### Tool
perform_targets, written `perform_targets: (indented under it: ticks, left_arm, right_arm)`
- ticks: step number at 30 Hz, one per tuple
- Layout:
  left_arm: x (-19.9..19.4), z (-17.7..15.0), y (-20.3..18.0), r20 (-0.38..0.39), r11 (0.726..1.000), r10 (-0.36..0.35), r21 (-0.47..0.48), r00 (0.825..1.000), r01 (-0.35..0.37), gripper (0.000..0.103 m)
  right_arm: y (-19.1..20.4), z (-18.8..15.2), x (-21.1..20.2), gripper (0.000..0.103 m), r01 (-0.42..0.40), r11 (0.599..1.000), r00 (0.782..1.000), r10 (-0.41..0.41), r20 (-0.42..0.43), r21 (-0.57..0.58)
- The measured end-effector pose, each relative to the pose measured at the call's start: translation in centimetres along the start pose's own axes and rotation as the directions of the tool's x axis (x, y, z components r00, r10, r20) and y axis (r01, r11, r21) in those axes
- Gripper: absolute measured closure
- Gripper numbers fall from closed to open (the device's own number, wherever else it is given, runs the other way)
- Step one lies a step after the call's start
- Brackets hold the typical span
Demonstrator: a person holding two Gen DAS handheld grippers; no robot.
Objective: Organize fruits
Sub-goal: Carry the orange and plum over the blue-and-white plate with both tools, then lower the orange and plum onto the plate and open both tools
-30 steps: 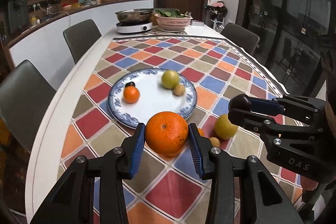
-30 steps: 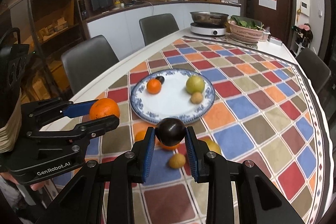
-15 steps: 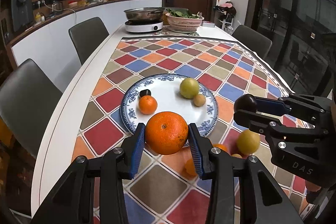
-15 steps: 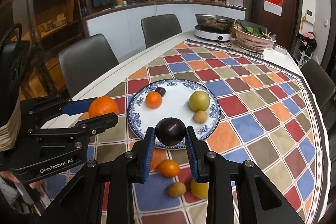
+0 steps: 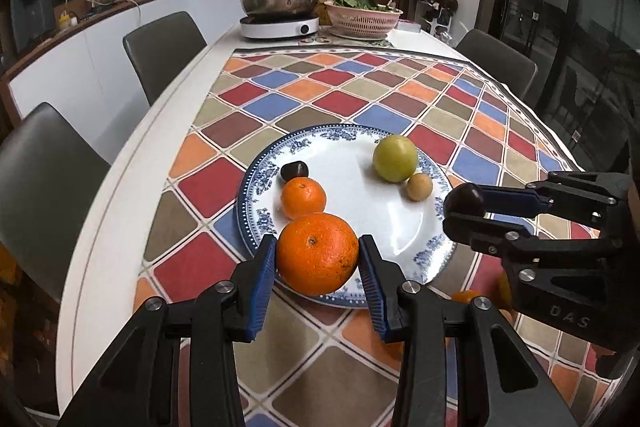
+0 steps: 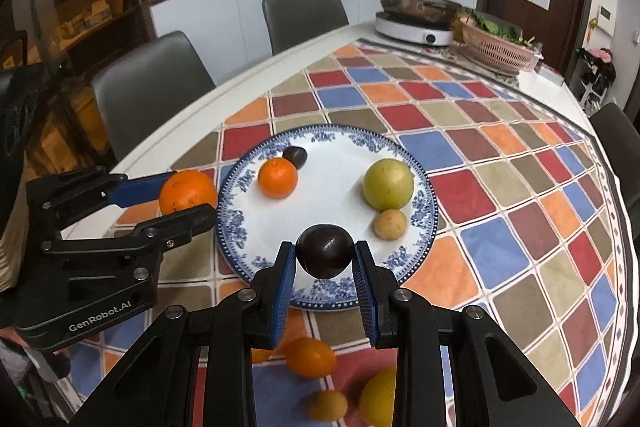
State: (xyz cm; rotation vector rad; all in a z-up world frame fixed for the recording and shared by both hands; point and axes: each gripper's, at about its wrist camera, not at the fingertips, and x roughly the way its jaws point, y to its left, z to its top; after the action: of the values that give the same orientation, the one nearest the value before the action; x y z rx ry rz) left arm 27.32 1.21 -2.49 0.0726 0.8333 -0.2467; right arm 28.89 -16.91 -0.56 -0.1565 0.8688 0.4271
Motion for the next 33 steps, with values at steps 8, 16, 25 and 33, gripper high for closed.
perform_targets:
  ticks: [8, 16, 25, 33]
  left_arm:
    - [2.7, 0.7, 0.5, -0.052, 1.0, -0.024, -0.005, 0.998, 0.024, 0.062]
    - [4.9, 0.8, 0.6, -0.106, 0.999, -0.038, -0.032, 0.994, 0.035, 0.062]
    - [5.2, 1.0, 0.6, -0.112, 1.0, -0.014, -0.011, 0.994, 0.012, 0.062]
    - [2.7, 0.8, 0.1, -0.05, 0.999, 0.048, 0.006, 0.998, -0.048, 0.045]
  right_arm:
    - [-1.3, 0.9, 3.4, 0.073, -0.02, 0.998, 0.996, 0.025, -0.084, 0.054]
    - [-2.3, 1.3, 5.4, 0.073, -0.01, 0.996, 0.99, 0.022, -0.137, 0.09]
    - [-2.6, 1.4, 5.8, 0.07, 0.003, 0.995, 0.989, 0.012, -0.147, 0.101]
    - [-3.2, 0.8, 4.0, 0.057, 0.032, 0.994, 0.994, -0.02, -0.111, 0.104]
